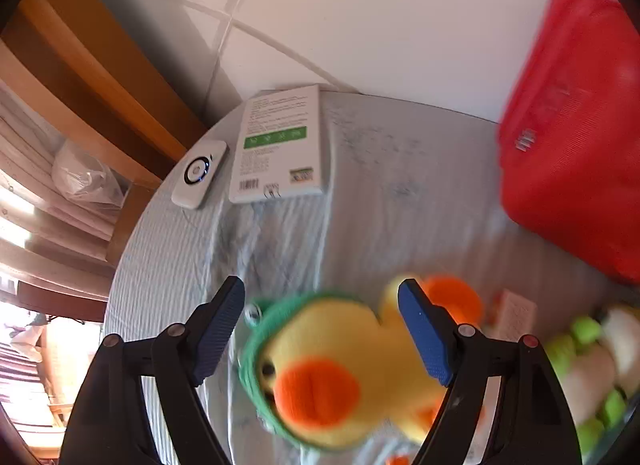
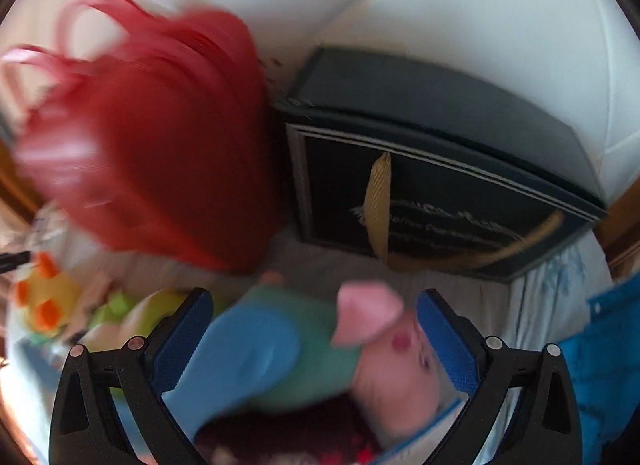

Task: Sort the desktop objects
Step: 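Grasp the yellow duck plush's head with the left tool while the right tool grips its body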

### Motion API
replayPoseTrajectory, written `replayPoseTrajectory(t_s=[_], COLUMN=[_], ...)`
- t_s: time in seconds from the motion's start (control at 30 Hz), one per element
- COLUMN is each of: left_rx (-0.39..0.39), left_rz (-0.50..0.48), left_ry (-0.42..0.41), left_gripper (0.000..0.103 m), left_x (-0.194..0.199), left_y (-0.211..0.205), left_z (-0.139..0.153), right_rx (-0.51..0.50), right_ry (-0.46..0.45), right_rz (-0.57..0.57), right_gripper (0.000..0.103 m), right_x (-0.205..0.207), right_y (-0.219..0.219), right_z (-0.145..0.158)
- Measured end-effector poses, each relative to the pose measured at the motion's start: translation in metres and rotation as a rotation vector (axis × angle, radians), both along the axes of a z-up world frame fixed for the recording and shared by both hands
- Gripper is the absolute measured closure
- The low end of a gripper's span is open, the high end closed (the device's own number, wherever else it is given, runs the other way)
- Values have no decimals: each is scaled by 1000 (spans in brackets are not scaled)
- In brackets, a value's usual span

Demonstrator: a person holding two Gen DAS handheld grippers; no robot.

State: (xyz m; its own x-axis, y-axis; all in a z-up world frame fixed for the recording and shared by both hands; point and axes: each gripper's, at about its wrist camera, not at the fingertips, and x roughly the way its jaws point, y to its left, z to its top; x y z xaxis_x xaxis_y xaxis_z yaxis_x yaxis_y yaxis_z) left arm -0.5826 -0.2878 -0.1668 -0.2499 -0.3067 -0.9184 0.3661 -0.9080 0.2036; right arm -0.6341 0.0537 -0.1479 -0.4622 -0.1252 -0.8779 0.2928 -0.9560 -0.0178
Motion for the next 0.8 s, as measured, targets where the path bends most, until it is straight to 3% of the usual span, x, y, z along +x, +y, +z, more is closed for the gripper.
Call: replayPoseTrajectory(t_s=[0.13, 0.23, 0.27, 0.33, 0.43, 0.57, 0.7, 0.8], left_rx=[19, 129, 179, 179, 87, 39, 43, -6], left_rz=[51, 90, 116, 78, -78, -106, -136, -168], left_ry=[-85, -155, -153, -150, -142, -151, -131, -123], left_gripper=[24, 24, 24, 24, 24, 23, 24, 24], left_x=[-19, -19, -12, -1, 28, 70, 121, 154], left_y=[-20, -28, -30, -22, 14, 41, 55, 67], left_z=[-35, -57, -59, -54, -43, -35, -24, -20], right_rx=[47, 40, 64, 84, 141, 179, 202, 216], right_ry=[-52, -242, -238, -218, -274, -304, -331, -344], right_rz=[6, 25, 34, 34, 149, 222, 341, 394], right_gripper=[0, 0, 0, 0, 0, 0, 0, 0], right_x=[-27, -36, -32, -21, 14, 71, 146, 196], right_y=[-11, -19, -23, -23, -21, -4, 7, 14], right_z=[-51, -102, -108, -101, -107, -109, -111, -111])
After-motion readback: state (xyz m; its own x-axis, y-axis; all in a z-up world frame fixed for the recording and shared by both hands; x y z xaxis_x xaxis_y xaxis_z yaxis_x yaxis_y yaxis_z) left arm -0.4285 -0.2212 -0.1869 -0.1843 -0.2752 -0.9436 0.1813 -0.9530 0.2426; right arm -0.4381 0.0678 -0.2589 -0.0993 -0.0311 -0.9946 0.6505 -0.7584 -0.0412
